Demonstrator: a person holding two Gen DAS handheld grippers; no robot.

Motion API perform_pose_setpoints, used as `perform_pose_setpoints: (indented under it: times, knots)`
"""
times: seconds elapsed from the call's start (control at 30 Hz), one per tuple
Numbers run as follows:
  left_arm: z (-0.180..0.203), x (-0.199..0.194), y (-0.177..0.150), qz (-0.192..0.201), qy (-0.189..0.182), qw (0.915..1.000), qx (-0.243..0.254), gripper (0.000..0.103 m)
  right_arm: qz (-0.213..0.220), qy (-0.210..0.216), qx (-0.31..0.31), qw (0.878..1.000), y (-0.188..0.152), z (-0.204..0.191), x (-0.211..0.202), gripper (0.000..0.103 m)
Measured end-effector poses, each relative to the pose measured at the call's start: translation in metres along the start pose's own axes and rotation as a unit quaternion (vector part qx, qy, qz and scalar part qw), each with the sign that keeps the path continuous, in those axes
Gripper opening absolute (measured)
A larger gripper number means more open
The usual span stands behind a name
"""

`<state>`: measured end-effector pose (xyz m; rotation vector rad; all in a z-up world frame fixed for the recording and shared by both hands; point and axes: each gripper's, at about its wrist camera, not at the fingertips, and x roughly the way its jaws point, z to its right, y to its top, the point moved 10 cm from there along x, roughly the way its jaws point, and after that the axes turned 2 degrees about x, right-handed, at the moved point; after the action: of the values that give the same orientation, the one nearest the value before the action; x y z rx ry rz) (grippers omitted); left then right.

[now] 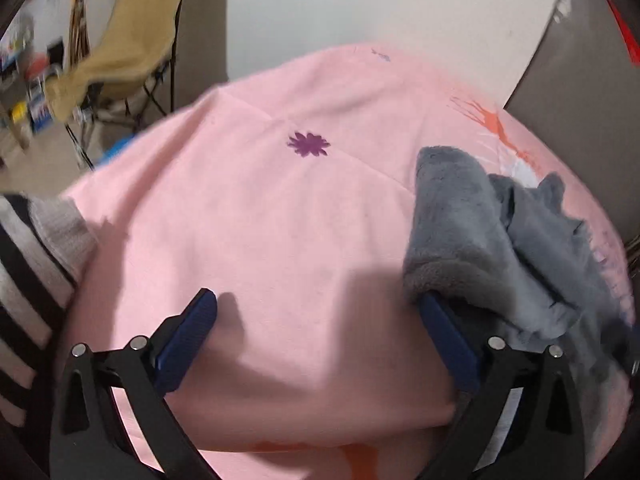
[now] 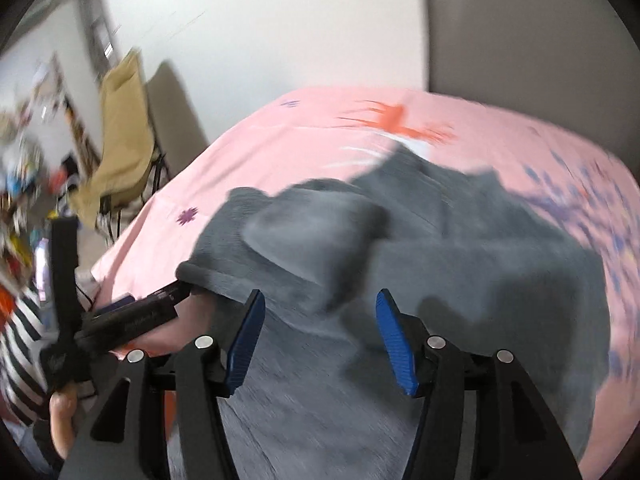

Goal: Fold small clothes

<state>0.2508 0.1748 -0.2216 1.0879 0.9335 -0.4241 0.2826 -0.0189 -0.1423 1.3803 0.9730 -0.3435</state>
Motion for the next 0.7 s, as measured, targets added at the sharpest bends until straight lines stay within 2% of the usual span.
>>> perform_pose_setpoints:
  times: [0.1, 0.13, 0.33, 0.4, 0.47, 0.5, 0.63, 0.7]
  knots:
    - [0.009, 0.006, -0.008, -0.002, 0.02, 0.9987, 0.046, 0.099, -0.012, -0.007, -0.043, 0.999, 0.012, -0.026, 0.021, 0.058]
    - [0.013, 0.006, -0.008, -0.003, 0.014, 0.9984, 0.056, 0.099, -0.016, -0.011, -0.056, 0.998, 0.015, -0.032, 0.027, 0.058]
    - [0.01, 0.009, -0.004, -0.003, 0.007, 0.9981, 0.062, 0.099, -0.035, -0.079, -0.116, 0.989, 0.02, -0.046, 0.07, 0.057]
    - [0.014, 0.008, -0.001, -0.007, 0.005, 0.9979, 0.065, 0.099, -0.039, -0.088, -0.112, 0.989, 0.023, -0.04, 0.078, 0.043]
    - [0.025, 0.007, 0.001, -0.009, -0.007, 0.9972, 0.075, 0.099, -0.037, -0.074, -0.082, 0.993, 0.027, -0.032, 0.075, 0.011]
    - [0.031, 0.003, 0.003, -0.003, -0.009, 0.9968, 0.079, 0.099, -0.035, -0.061, -0.067, 0.995, 0.029, -0.029, 0.072, 0.007]
    - [0.049, -0.009, 0.014, 0.023, -0.031, 0.9951, 0.091, 0.099, 0.017, -0.035, -0.011, 0.999, 0.045, -0.004, 0.029, 0.007]
    - [0.059, -0.01, 0.017, 0.021, -0.047, 0.9933, 0.103, 0.099, 0.029, -0.023, 0.016, 0.999, 0.047, 0.009, 0.015, 0.007]
